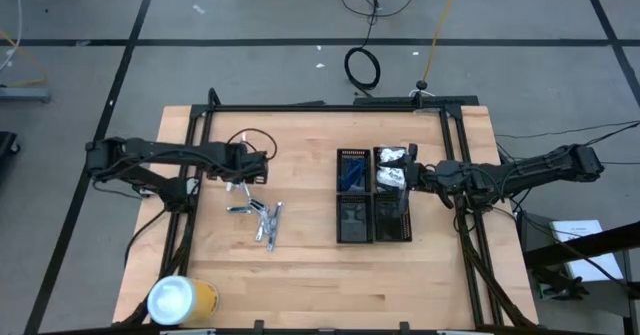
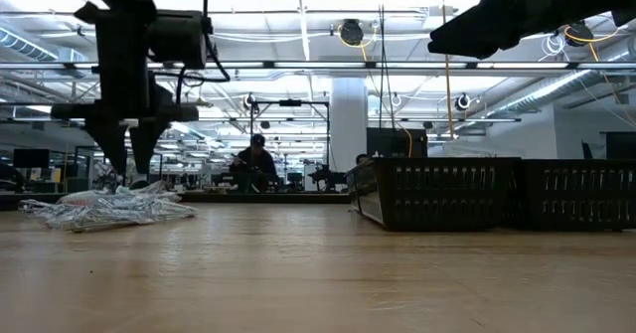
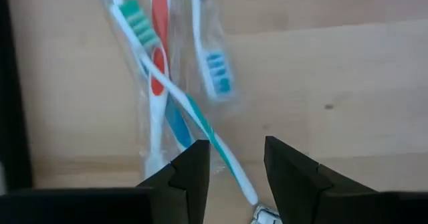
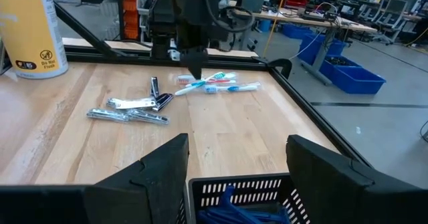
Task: Pick & Place Travel size toiletries
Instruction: Put the green toothbrush into the bottom right black basket
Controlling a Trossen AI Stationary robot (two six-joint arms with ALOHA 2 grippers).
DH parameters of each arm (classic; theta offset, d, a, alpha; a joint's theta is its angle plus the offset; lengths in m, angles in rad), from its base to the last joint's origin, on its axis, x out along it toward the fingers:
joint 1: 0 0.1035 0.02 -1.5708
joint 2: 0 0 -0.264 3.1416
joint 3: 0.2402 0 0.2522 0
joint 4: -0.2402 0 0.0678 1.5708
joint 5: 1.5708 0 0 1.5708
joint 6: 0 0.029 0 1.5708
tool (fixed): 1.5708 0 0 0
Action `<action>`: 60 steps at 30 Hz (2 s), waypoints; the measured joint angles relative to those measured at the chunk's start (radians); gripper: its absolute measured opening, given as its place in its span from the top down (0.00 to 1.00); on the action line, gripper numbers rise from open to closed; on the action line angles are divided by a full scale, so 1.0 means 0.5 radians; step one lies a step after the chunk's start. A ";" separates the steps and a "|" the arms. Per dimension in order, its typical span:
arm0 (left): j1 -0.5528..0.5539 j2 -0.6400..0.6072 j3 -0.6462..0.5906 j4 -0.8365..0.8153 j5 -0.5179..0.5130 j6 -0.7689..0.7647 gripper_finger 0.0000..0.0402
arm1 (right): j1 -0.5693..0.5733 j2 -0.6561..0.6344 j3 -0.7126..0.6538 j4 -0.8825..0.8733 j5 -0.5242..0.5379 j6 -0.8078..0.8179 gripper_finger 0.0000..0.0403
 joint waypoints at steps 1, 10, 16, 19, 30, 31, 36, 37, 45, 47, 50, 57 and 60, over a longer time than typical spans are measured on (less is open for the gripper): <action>-0.010 0.002 -0.023 0.041 0.000 -0.024 0.65 | 0.000 0.000 0.000 0.000 0.000 0.000 0.41; -0.051 0.165 -0.123 0.209 0.059 -0.086 0.65 | 0.000 -0.001 0.000 0.002 -0.001 0.000 0.41; -0.047 0.316 -0.126 0.232 0.073 -0.080 0.65 | 0.000 -0.001 0.000 0.006 -0.004 0.001 0.41; -0.047 0.355 -0.121 0.235 0.090 -0.066 0.65 | 0.000 -0.001 0.000 0.010 -0.005 0.001 0.41; -0.048 0.374 -0.104 0.232 0.089 0.064 0.94 | 0.000 -0.001 0.000 0.010 -0.006 0.001 0.41; -0.048 0.376 -0.095 0.231 0.067 0.095 0.96 | 0.000 -0.001 0.000 0.010 -0.006 0.001 0.41; -0.079 0.301 0.017 0.181 -0.026 0.202 0.97 | 0.000 0.000 0.000 0.010 -0.007 0.001 0.41; -0.092 0.282 0.052 0.152 -0.056 0.225 0.98 | 0.000 0.000 0.001 0.009 -0.007 0.001 0.41; -0.226 0.148 0.398 0.202 -0.367 0.712 0.97 | -0.017 0.025 0.001 0.101 -0.005 0.001 0.41; -0.259 0.139 0.453 0.379 -0.456 1.011 0.98 | -0.040 0.071 0.001 0.199 -0.003 0.001 0.41; -0.297 0.144 0.476 0.820 -0.466 1.613 0.97 | -0.083 0.202 0.001 0.409 -0.006 0.002 0.41; -0.230 0.143 0.397 1.638 -0.110 2.552 0.98 | -0.199 0.560 0.001 0.823 -0.013 -0.011 0.41; -0.143 0.160 0.395 1.830 0.179 2.680 0.97 | -0.261 0.695 0.001 1.043 -0.014 0.004 0.41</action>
